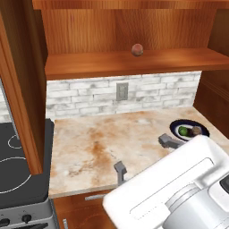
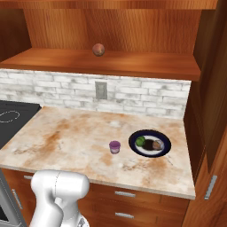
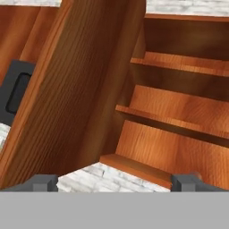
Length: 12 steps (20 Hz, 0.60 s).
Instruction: Pick the avocado and bread from the counter and place them on the plate. Then pick the jam from the cabinet and place it next to the plate. Lastly close the cabinet door.
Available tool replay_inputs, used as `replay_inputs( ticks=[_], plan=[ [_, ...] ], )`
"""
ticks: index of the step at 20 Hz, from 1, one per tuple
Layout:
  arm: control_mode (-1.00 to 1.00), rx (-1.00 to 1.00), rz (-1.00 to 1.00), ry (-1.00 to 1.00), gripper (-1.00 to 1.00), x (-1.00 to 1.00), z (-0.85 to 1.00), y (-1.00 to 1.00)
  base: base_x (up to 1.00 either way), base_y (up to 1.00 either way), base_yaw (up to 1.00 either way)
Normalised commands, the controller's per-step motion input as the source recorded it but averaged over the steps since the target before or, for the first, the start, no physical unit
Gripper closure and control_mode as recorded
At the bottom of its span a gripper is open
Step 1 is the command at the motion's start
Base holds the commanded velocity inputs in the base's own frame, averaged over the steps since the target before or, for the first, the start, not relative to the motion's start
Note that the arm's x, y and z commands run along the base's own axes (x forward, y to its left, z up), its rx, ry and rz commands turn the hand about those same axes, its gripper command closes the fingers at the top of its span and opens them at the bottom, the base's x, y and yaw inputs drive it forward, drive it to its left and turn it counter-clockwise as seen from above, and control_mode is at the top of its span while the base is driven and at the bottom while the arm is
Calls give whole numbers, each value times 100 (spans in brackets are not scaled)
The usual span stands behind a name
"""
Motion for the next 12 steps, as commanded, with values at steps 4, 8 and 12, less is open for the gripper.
replay_inputs(
  ticks=[4,8,12],
  plan=[
    [-100,1,0,-3,-100,-13,0,6,0,0,0],
    [-100,0,0,-4,-100,-15,2,13,0,0,0],
    [-100,1,0,-3,-100,-15,0,13,0,0,0]
  ],
)
